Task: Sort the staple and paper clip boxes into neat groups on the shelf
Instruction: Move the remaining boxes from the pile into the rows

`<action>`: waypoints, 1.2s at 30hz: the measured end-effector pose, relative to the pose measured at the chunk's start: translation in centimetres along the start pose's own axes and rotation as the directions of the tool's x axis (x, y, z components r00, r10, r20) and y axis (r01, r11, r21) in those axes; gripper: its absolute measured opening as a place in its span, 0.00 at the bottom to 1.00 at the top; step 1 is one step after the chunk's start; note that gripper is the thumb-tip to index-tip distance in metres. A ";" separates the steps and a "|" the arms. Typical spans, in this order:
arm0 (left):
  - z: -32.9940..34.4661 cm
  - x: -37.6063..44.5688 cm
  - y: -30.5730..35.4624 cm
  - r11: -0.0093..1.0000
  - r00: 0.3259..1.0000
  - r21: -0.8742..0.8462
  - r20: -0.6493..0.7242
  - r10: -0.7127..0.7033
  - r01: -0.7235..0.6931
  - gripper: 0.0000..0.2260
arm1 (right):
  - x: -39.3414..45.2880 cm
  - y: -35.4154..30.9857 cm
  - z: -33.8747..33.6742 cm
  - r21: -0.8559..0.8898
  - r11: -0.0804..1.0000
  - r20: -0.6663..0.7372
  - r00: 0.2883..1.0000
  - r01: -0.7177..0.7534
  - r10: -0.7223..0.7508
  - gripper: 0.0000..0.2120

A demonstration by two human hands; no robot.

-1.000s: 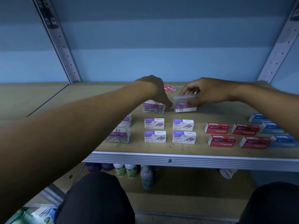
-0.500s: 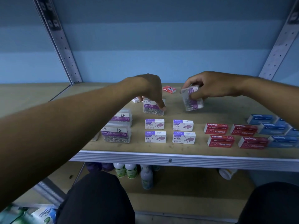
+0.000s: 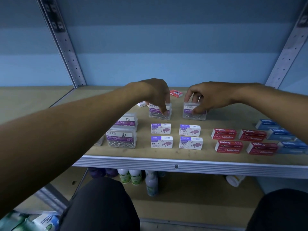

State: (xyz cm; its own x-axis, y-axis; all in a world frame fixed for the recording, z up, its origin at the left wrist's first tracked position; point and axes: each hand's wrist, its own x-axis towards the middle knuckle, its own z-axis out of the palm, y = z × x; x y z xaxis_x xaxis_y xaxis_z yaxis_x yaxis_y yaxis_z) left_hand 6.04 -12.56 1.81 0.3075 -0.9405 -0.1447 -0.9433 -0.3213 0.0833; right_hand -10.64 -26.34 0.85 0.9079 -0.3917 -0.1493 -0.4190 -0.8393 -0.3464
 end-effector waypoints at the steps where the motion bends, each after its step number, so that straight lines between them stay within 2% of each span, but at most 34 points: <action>1: 0.1 0.1 -0.1 1.000 1.000 0.000 -0.001 0.002 -0.002 0.20 | 0.0 0.0 0.1 -0.008 1.000 0.001 1.000 0.001 -0.001 0.18; 11: 0.2 0.2 -1.1 0.997 1.000 -0.081 -0.024 0.018 -0.020 0.16 | -0.4 0.5 -0.1 0.013 1.000 0.009 1.000 -0.023 0.023 0.11; 20: -0.2 -0.7 -1.7 0.992 0.997 -0.122 -0.079 0.018 -0.027 0.13 | -0.2 -0.9 -0.5 -0.014 1.000 -0.029 0.999 0.022 -0.023 0.13; 36: -1.8 -6.2 -9.4 0.987 0.978 -0.103 -0.154 -0.140 0.125 0.16 | 4.8 -8.4 1.1 0.154 0.975 -0.030 0.987 0.158 -0.155 0.12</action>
State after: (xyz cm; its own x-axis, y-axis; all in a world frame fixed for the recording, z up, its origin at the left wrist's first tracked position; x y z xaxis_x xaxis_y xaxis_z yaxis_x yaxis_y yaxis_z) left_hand 13.24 -3.90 3.73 0.4517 -0.8921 -0.0019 -0.8796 -0.4458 0.1659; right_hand -2.73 -20.70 2.00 0.9613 -0.2675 -0.0662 -0.2636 -0.8225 -0.5040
